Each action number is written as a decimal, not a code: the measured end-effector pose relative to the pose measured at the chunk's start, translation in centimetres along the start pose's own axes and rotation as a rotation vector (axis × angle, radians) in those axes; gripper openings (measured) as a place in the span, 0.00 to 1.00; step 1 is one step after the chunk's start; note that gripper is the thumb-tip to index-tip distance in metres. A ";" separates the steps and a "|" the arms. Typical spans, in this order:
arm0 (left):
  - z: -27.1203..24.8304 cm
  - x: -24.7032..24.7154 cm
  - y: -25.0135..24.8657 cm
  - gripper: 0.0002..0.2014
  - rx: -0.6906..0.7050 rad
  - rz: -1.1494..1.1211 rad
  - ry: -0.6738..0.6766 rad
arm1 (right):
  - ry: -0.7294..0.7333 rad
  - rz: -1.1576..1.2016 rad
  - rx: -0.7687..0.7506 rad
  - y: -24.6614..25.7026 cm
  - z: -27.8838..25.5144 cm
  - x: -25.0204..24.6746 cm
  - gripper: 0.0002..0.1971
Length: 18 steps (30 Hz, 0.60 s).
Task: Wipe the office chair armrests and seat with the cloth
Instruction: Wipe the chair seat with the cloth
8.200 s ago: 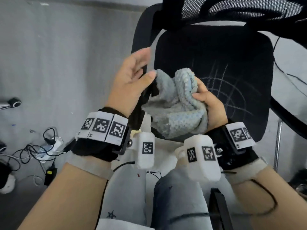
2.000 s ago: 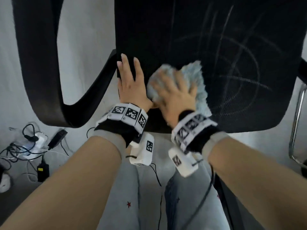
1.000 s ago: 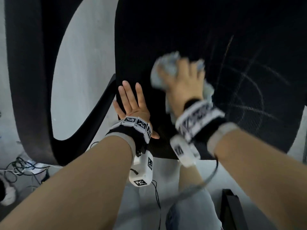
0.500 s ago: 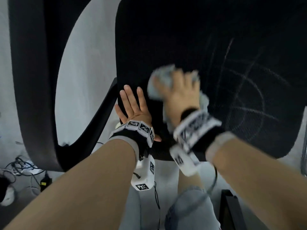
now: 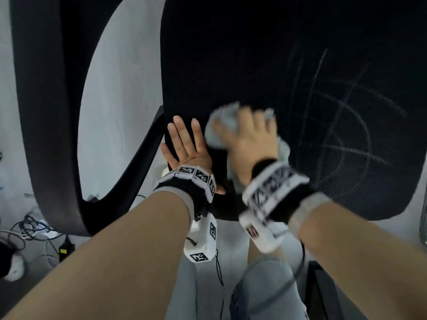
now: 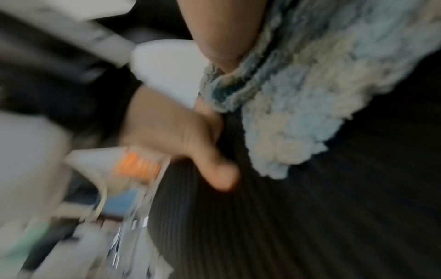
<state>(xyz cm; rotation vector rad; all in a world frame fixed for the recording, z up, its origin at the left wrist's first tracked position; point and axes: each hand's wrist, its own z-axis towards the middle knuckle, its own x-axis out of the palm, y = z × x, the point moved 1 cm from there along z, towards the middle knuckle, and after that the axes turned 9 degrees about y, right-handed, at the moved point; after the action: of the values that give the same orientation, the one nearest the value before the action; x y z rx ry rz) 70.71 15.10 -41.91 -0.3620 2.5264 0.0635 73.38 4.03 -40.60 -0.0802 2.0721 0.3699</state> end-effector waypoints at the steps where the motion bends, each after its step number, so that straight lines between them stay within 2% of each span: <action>1: 0.2 0.5 0.2 0.72 0.033 -0.019 -0.116 | 0.042 -0.034 -0.106 0.1 -2.0 1.0 0.25; 2: 0.4 0.8 0.5 0.67 0.059 -0.059 -0.235 | 0.070 -0.082 -0.195 -0.3 -2.9 1.5 0.25; 3: 0.6 0.9 0.6 0.67 0.084 -0.072 -0.306 | 0.086 -0.122 -0.261 -0.9 -2.7 1.6 0.25; 4: 0.9 0.9 0.5 0.69 0.091 -0.068 -0.314 | 0.098 -0.151 -0.291 -1.5 -1.8 1.1 0.26; 5: 1.0 0.9 0.2 0.73 0.078 -0.067 -0.255 | 0.080 -0.165 -0.280 -2.0 -0.5 0.2 0.27; 6: 0.7 0.7 0.1 0.77 0.065 -0.076 -0.146 | 0.014 -0.141 -0.232 -2.4 1.3 -1.2 0.27; 7: 0.4 0.5 0.2 0.81 0.066 -0.084 -0.098 | -0.022 -0.084 -0.147 -2.9 3.1 -2.8 0.26; 9: 0.4 0.3 0.3 0.86 0.038 -0.014 -0.132 | -0.003 -0.018 0.073 -3.9 6.1 -5.0 0.25; 11: 0.3 0.4 0.2 0.84 0.000 0.065 -0.026 | -0.004 0.005 0.199 -4.0 6.4 -5.0 0.25; 12: 0.1 0.1 0.0 0.82 -0.009 0.049 0.022 | -0.026 0.003 0.191 -3.6 5.5 -4.4 0.26; 14: -0.2 -0.3 -0.3 0.79 -0.018 0.062 0.028 | -0.046 0.035 0.083 -2.7 1.9 -2.1 0.28; 16: -0.4 -0.3 -0.4 0.79 -0.008 0.076 0.008 | 0.021 0.015 -0.073 -2.5 -2.4 0.2 0.27; 18: -0.5 -0.2 -0.5 0.80 -0.007 0.054 -0.005 | 0.049 -0.062 -0.156 -3.5 -3.3 0.8 0.26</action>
<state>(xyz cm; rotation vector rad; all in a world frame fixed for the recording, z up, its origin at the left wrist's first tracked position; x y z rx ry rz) 70.69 14.62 -41.39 -0.2966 2.5320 0.0945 70.99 -0.19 -40.56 -0.2491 2.0811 0.4952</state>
